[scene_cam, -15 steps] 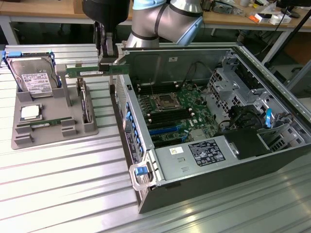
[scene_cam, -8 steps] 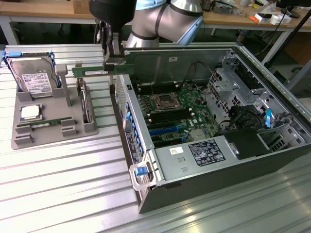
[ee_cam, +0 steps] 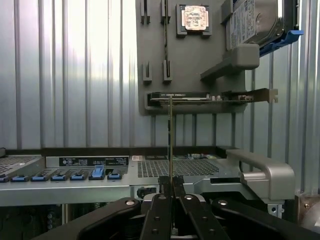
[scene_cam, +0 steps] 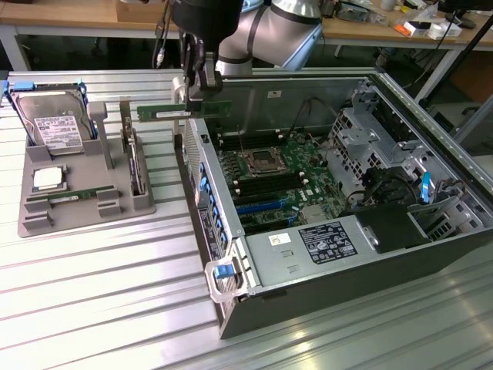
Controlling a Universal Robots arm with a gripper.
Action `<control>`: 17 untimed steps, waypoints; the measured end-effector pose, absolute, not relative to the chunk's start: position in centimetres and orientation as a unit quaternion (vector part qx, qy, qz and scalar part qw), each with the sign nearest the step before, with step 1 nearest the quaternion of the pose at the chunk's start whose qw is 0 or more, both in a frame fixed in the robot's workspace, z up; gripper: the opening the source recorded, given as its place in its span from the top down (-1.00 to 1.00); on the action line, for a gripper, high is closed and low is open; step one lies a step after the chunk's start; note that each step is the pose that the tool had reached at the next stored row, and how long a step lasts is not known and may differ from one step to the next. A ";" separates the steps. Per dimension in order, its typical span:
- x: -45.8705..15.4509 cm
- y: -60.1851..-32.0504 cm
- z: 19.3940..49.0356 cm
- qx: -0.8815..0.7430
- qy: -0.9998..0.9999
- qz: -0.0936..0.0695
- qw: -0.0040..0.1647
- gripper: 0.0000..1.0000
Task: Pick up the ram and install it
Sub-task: 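Pick up the ram and move it above insertion slot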
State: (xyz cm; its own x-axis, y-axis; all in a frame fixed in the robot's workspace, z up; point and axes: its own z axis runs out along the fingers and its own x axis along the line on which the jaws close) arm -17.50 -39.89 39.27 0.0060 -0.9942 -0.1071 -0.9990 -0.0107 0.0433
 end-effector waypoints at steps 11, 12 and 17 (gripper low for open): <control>-14.1 -39.9 39.3 -0.709 0.703 0.053 0.022 0.76; -13.7 -39.9 39.3 -0.709 0.703 0.053 0.022 0.76; -12.2 -39.9 39.3 -0.709 0.703 0.053 0.022 0.76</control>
State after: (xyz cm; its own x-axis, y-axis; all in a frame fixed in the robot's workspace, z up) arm -12.20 -39.89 39.26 0.0059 -0.9942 -0.1072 -0.9990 -0.0106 0.0433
